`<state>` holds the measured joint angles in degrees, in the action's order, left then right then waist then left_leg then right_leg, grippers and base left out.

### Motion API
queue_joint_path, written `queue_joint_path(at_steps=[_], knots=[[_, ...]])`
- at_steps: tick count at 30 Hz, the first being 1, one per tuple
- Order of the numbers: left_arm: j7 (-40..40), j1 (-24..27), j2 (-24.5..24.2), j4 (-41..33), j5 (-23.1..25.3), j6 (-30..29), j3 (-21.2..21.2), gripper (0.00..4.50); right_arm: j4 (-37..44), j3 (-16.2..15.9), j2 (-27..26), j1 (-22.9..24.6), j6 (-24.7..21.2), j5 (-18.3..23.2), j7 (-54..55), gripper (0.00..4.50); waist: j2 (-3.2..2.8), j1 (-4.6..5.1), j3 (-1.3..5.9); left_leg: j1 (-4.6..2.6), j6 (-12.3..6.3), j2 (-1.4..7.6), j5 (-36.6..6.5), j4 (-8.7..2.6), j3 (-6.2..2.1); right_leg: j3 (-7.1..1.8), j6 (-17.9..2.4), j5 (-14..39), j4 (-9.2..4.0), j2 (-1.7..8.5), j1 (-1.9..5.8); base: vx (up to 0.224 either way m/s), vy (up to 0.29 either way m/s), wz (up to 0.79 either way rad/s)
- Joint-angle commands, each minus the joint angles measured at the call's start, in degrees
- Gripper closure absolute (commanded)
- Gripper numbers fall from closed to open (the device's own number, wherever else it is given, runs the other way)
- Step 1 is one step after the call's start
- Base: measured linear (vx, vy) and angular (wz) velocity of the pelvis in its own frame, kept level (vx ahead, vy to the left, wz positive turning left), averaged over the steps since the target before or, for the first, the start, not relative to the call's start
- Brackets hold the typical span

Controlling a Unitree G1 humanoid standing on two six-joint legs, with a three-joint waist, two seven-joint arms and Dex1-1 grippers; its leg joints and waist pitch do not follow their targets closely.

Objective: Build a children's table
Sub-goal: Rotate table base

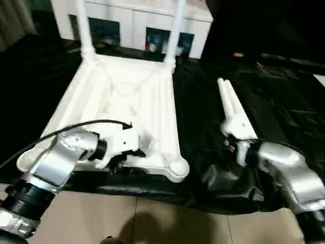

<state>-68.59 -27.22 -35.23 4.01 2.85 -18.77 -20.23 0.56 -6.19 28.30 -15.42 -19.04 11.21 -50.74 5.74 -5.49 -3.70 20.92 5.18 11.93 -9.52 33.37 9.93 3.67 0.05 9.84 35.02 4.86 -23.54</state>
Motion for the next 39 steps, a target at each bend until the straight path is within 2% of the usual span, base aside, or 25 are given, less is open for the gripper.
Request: queue_joint_path(at_steps=[1, 2, 3, 6, 7, 8, 11, 13, 14, 16, 17, 18, 19, 20, 22, 25, 26, 27, 29, 30, 33, 34, 36, 37, 39], knots=[[6.6, -2.3, 2.2, 3.9, 4.1, 3.8, -0.9, 1.87, 1.8, 1.9, 0.5, 0.3, -1.2, -0.2, 1.5, 0.0, -1.29, -0.01, 3.26, -1.2, 1.79, 1.27, -22.7, -4.42, -0.35, -2.31, -6.2, 25.9, -5.47, 2.88, 1.83, -0.055, -0.003, 0.03], [8.6, -3.1, 2.9, 5.6, 5.2, 5.0, -0.8, 1.87, 2.0, 2.2, 0.3, 0.5, -1.3, -0.3, 2.1, 0.0, -1.15, 0.07, 3.29, -1.26, 1.82, 1.2, -23.4, -4.37, -0.42, -2.22, -5.5, 27.5, -5.7, 2.95, 1.7, -0.062, -0.001, 0.03], [10.7, -4.2, 3.3, 7.8, 6.5, 6.0, -0.9, 1.87, 2.2, 2.6, 0.0, 0.7, -1.5, -0.3, 2.8, 0.0, -1.34, 0.02, 3.27, -1.16, 1.91, 1.06, -24.0, -4.35, -0.72, -1.95, -4.4, 29.8, -5.92, 3.04, 1.77, -0.061, -0.001, -0.01], [12.3, -5.3, 2.8, 9.6, 7.7, 7.0, -1.8, 1.87, 3.5, 2.7, 0.1, 1.1, -2.7, 0.2, 3.4, 0.0, -1.17, 0.4, 3.19, -0.92, 1.95, 0.88, -24.8, -4.3, -1.18, -1.41, -2.2, 34.5, -6.56, 3.22, 1.77, -0.038, 0.0, -0.02], [12.9, -5.5, 2.5, 10.4, 8.3, 7.3, -2.1, 1.87, 4.1, 2.6, 0.2, 1.4, -3.2, 0.5, 3.7, 0.0, -1.45, 0.4, 3.27, -0.94, 2.07, 0.91, -25.1, -4.3, -1.3, -1.33, -2.2, 34.5, -6.47, 3.27, 1.82, 0.0, 0.0, 0.0], [12.9, -5.5, 2.5, 10.4, 8.3, 7.3, -2.1, 1.87, 4.1, 2.6, 0.2, 1.4, -3.2, 0.5, 3.7, 0.0, -1.28, 0.5, 3.24, -0.83, 2.02, 0.9, -25.4, -4.32, -1.35, -1.24, -2.0, 34.7, -6.64, 3.26, 1.79, 0.0, 0.0, 0.0], [14.7, -6.3, 1.8, 13.3, 10.4, 10.0, -2.8, 1.87, 5.2, 2.9, 0.0, 2.2, -3.8, 0.7, 5.0, 0.0, -1.4, 0.57, 3.31, -0.91, 1.87, 0.95, -25.8, -4.37, -1.43, -1.2, -2.1, 33.7, -6.7, 3.19, 1.6, 0.0, 0.0, 0.0], [16.6, -7.0, 2.4, 16.0, 11.6, 12.4, -1.8, 1.87, 5.7, 3.5, -0.6, 2.5, -4.3, 1.2, 5.8, 0.0, -1.53, 0.54, 3.45, -1.09, 1.89, 1.04, -26.2, -4.4, -1.41, -1.2, -2.9, 31.8, -6.55, 3.15, 1.52, 0.0, 0.0, 0.0], [15.4, -6.6, 2.9, 15.2, 9.4, 11.6, -0.5, 1.87, 6.0, 3.8, -0.7, 2.6, -4.5, 1.5, 6.1, 0.0, -1.7, 0.45, 3.57, -1.04, 2.02, 1.17, -25.7, -4.52, -1.41, -1.36, -3.9, 29.4, -6.17, 3.25, 1.68, 0.0, 0.0, 0.0], [9.3, -4.5, 3.7, 9.9, 1.6, 8.3, 2.3, 1.87, 6.8, 4.2, -0.7, 2.9, -5.3, 2.2, 6.1, 0.0, -1.57, 0.25, 3.55, -1.19, 2.09, 1.31, -25.5, -4.56, -1.25, -1.54, -5.7, 26.6, -5.83, 3.33, 1.62, 0.0, 0.0, 0.0], [7.9, -4.0, 3.7, 8.7, 0.2, 7.4, 2.6, 1.87, 6.8, 4.3, -0.7, 3.0, -5.3, 2.3, 6.0, 0.0, -1.39, 0.21, 3.51, -1.19, 2.19, 1.42, -25.5, -4.63, -1.21, -1.62, -6.5, 25.8, -5.67, 3.43, 1.62, 0.0, 0.0, 0.0], [3.6, -2.4, 3.1, 4.8, -3.8, 4.8, 2.7, 1.87, 6.9, 4.0, -0.4, 3.4, -5.6, 2.4, 5.7, 0.0, -1.43, 0.12, 3.41, -1.3, 2.31, 1.47, -26.0, -4.73, -0.97, -1.72, -7.7, 24.0, -5.44, 3.21, 1.41, 0.0, 0.0, 0.0], [2.7, -2.1, 2.9, 4.2, -4.3, 4.2, 2.4, 1.87, 7.0, 3.8, -0.2, 3.6, -5.7, 2.4, 5.5, 0.0, -1.52, 0.02, 3.47, -1.34, 2.39, 1.52, -25.9, -4.71, -0.97, -1.83, -8.2, 23.2, -5.25, 3.37, 1.51, 0.0, 0.0, 0.0], [2.0, -1.8, 2.7, 3.6, -4.7, 3.8, 2.2, 1.87, 7.0, 3.6, -0.1, 3.7, -5.8, 2.5, 5.4, 0.0, -1.47, 0.08, 3.4, -1.08, 2.18, 1.46, -25.5, -4.78, -0.82, -1.9, -8.5, 22.2, -5.13, 3.2, 1.62, 0.0, 0.0, 0.0], [0.5, -1.3, 1.7, 3.5, -4.3, 3.7, 0.9, 1.87, 7.4, 3.0, 0.5, 4.0, -6.2, 3.0, 4.5, 0.0, -1.43, 0.02, 3.48, -1.15, 1.86, 1.35, -24.7, -4.63, -0.62, -2.0, -8.1, 21.7, -5.1, 3.08, 1.6, 0.0, 0.0, 0.0], [1.0, -1.4, 1.3, 6.1, -1.2, 5.8, -0.7, 1.87, 11.0, 1.7, 3.1, 5.6, -9.4, 6.2, -0.5, 0.0, -1.2, -0.09, 3.58, -0.78, 1.02, 1.29, -21.9, -4.53, -0.56, -2.07, -7.2, 20.6, -4.91, 3.01, 2.11, 0.0, 0.0, 0.0], [2.1, -1.6, 1.4, 7.1, 0.0, 6.8, -0.9, 1.87, 12.4, 1.2, 4.2, 6.3, -10.7, 7.3, -2.2, 0.0, -1.23, -0.19, 3.56, -0.84, 0.82, 1.31, -21.4, -4.43, -0.48, -2.21, -6.9, 20.8, -4.94, 3.13, 2.01, 0.0, 0.0, 0.0], [6.2, -2.8, 1.9, 10.2, 3.4, 10.0, -1.3, 1.87, 15.1, 0.1, 6.7, 7.9, -13.7, 9.8, -5.6, 0.0, -1.22, -0.33, 3.55, -0.81, 0.17, 1.28, -21.2, -4.34, -0.52, -2.17, -6.2, 21.1, -5.23, 2.91, 2.22, 0.0, 0.0, 0.0], [7.2, -3.1, 2.0, 10.9, 4.1, 10.5, -1.5, 1.87, 15.6, -0.1, 7.2, 8.2, -14.3, 10.3, -6.4, 0.0, -1.13, -0.67, 3.72, -0.94, -0.09, 1.45, -20.0, -4.25, -0.42, -2.33, -6.1, 19.7, -4.94, 3.06, 2.21, 0.0, 0.0, 0.0], [8.8, -4.1, 2.2, 12.4, 5.2, 10.7, -1.9, 1.87, 16.7, -0.9, 8.5, 9.1, -15.5, 11.1, -8.0, 0.0, -1.3, -0.71, 3.86, -0.46, 0.27, 1.44, -18.5, -4.27, -0.58, -2.22, -6.5, 18.4, -4.57, 3.13, 2.49, 0.0, 0.0, 0.0], [8.5, -5.0, 1.5, 13.2, 6.5, 10.6, -3.3, 1.87, 17.3, -2.0, 9.8, 9.8, -16.4, 10.7, -9.0, 0.0, -1.44, -0.88, 3.73, -0.62, 0.82, 1.44, -19.1, -4.31, -0.63, -2.17, -6.7, 19.5, -4.67, 3.15, 2.4, 0.0, 0.0, 0.0], [8.9, -5.3, 1.5, 13.6, 7.0, 11.0, -3.6, 1.87, 17.2, -2.1, 9.8, 9.8, -16.2, 10.4, -8.9, 0.0, -1.29, -0.86, 3.66, -0.61, 1.03, 1.4, -19.7, -4.35, -0.67, -2.1, -6.5, 21.1, -4.86, 3.23, 2.33, 0.0, 0.0, 0.0], [9.3, -5.4, 1.6, 14.0, 7.2, 11.2, -3.6, 1.87, 17.0, -2.0, 9.8, 9.8, -16.1, 10.2, -8.8, 0.0, -1.3, -0.81, 3.55, -0.81, 1.51, 1.4, -21.5, -4.32, -0.76, -2.03, -6.0, 23.8, -5.14, 3.31, 2.03, 0.0, 0.0, 0.0], [10.4, -5.9, 1.9, 15.0, 8.0, 12.3, -3.5, 1.87, 16.9, -1.8, 9.7, 9.7, -15.8, 10.0, -8.2, 0.0, -1.56, -0.85, 3.51, -0.83, 1.56, 1.4, -21.9, -4.38, -0.86, -2.01, -5.9, 24.4, -5.23, 3.33, 2.02, 0.0, 0.0, 0.0], [11.8, -6.6, 2.5, 16.5, 8.6, 13.6, -3.1, 1.87, 17.0, -1.6, 9.9, 9.6, -16.0, 10.2, -7.7, 0.0, -1.52, -0.87, 3.55, -0.96, 1.76, 1.38, -23.0, -4.32, -0.89, -1.93, -5.3, 25.6, -5.44, 3.36, 1.92, 0.0, 0.0, 0.0]])
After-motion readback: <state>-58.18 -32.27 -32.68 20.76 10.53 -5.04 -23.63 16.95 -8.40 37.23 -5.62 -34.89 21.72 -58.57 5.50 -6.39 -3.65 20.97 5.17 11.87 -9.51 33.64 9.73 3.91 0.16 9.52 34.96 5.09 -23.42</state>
